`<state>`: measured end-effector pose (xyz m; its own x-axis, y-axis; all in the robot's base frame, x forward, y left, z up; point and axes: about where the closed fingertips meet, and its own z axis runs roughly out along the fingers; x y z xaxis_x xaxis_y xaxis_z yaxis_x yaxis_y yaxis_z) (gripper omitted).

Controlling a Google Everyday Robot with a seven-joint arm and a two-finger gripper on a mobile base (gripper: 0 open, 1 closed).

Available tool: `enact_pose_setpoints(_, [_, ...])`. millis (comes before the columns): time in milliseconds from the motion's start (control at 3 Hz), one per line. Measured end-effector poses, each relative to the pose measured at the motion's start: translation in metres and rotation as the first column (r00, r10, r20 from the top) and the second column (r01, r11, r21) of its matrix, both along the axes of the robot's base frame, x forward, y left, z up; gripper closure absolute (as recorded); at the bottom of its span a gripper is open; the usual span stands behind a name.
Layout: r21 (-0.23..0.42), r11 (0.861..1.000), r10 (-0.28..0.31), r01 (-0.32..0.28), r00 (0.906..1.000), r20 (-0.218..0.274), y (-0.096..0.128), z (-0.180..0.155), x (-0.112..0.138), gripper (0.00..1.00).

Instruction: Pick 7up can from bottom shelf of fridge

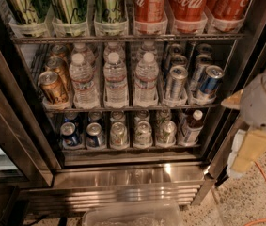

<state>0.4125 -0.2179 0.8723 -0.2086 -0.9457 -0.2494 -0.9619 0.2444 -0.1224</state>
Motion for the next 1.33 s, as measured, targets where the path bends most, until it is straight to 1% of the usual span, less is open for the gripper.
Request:
enact_pose_setpoints(333, [0.084,0.996,0.030,-0.034,0.9982,0.051,-0.001,-0.057,-0.004,0.00])
enact_pose_setpoints(667, [0.084,0.996,0.030,-0.034,0.9982,0.051,-0.001,-0.057,-0.004,0.00])
enact_pose_setpoints(1000, [0.120,0.992,0.024,-0.030,0.9985,0.050,0.003,-0.085,-0.003,0.00])
enact_pose_setpoints(1333, [0.162,0.986,0.028,-0.041,0.9965,0.079,0.008,-0.136,0.000,0.00])
